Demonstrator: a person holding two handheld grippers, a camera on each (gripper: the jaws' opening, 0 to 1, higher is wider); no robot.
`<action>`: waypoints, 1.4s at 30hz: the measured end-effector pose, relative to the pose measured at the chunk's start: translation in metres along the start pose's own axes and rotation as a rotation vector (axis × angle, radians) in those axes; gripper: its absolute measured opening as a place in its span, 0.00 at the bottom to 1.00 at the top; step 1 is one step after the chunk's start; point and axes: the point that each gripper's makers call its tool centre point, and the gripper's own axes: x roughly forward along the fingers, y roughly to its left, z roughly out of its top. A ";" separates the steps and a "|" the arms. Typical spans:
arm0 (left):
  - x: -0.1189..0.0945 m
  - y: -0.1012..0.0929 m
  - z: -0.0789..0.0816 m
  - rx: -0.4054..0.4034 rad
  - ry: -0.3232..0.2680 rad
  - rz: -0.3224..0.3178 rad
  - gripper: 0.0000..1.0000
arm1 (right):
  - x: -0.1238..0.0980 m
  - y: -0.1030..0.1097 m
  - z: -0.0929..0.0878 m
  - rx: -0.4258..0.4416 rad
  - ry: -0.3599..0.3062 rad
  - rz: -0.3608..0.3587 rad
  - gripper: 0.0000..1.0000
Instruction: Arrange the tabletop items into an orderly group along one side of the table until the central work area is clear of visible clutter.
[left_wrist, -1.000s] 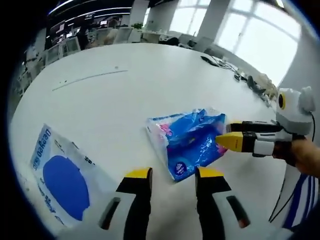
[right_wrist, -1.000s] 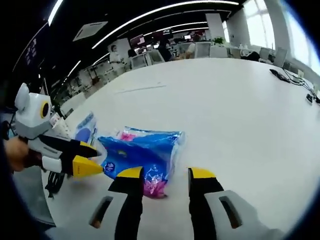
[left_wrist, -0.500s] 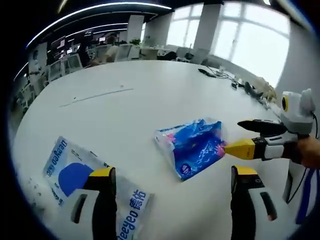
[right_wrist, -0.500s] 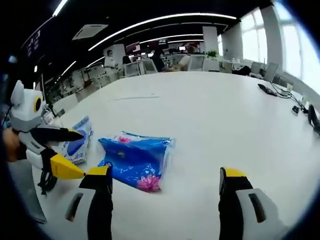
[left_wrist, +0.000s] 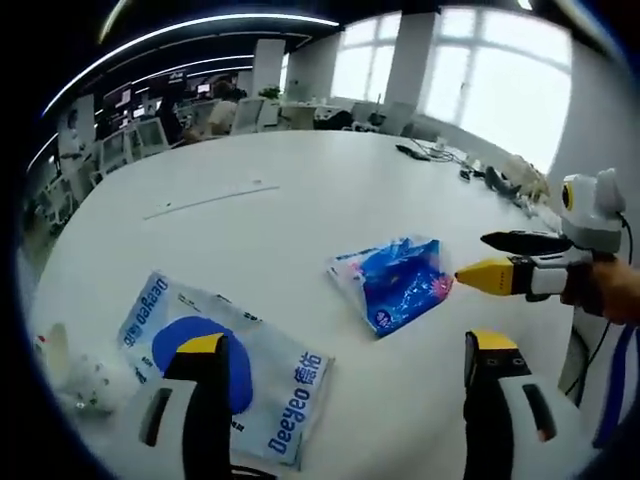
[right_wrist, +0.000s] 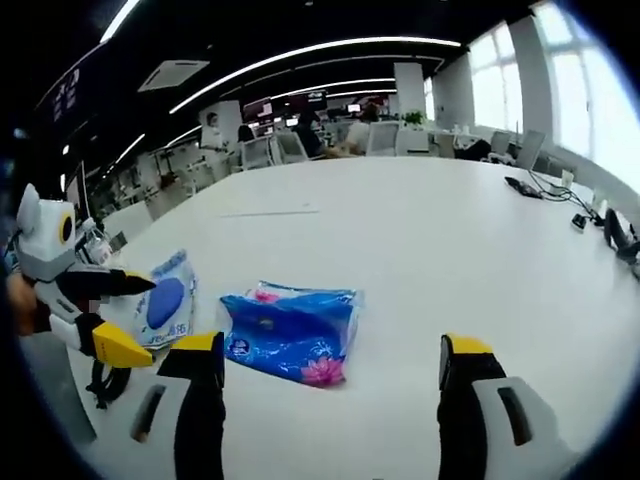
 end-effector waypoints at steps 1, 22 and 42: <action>-0.004 0.002 0.001 0.004 -0.001 0.001 0.94 | -0.001 0.002 0.000 0.003 -0.003 -0.001 0.87; -0.061 0.043 -0.021 -0.058 -0.036 0.027 0.89 | -0.021 0.062 0.003 0.082 -0.049 -0.005 0.82; -0.092 0.087 -0.038 -0.153 -0.058 0.052 0.87 | -0.019 0.107 0.001 0.087 -0.031 0.020 0.79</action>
